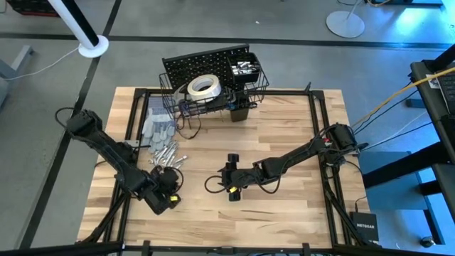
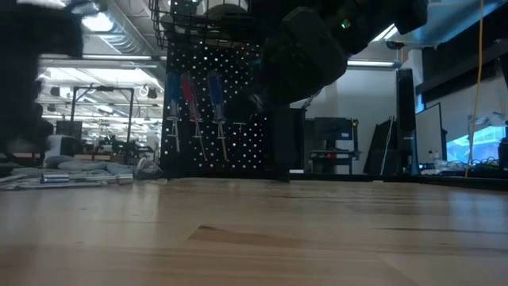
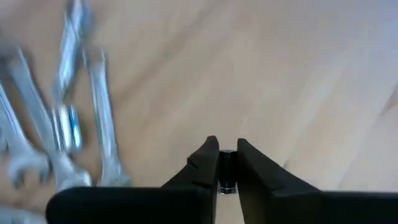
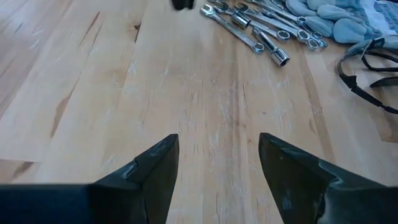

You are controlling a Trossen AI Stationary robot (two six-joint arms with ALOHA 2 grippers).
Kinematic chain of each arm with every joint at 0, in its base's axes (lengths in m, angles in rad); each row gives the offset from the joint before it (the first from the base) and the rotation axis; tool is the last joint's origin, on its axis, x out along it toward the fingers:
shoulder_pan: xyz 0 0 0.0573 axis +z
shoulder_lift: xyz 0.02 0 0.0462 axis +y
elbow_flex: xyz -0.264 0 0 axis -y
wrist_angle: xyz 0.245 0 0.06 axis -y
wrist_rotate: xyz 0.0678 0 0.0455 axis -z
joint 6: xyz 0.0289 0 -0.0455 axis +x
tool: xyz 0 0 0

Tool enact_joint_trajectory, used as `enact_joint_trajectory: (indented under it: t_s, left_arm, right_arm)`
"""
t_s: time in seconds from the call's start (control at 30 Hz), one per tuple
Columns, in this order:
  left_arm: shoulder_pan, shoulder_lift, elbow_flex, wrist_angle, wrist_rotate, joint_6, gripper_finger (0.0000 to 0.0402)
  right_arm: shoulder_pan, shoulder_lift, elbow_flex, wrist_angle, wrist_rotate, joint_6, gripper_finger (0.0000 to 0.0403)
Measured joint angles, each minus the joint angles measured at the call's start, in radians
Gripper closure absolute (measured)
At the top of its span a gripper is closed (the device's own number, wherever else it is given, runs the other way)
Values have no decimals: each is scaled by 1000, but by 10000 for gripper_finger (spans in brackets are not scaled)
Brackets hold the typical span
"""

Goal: Hang tools onto peg board
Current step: Put the socket into the top black bin on the pegboard

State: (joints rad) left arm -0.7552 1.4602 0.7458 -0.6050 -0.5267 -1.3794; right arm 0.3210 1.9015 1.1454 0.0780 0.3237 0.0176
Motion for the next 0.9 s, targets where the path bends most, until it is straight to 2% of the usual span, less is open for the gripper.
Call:
enact_joint_trajectory:
  t_s: [0.13,0.3,0.43,0.63,0.8,0.9]
  left_arm:
    - [-6,-86,11,31,-160,56,376]
    - [-7,-177,13,125,-357,198,375]
    - [5,-240,13,232,-482,351,376]
    - [37,-360,13,400,-504,589,379]
    - [48,-430,13,580,-505,801,377]
    - [68,-442,13,705,-462,925,380]
  right_arm:
    - [0,-1,0,1,-5,-9,178]
    - [7,-32,0,52,-1,-41,178]
    - [28,-50,0,188,77,-159,178]
    - [35,-60,2,506,245,-524,178]
    - [8,-61,2,679,182,-706,178]
    - [-4,-60,2,734,130,-785,178]
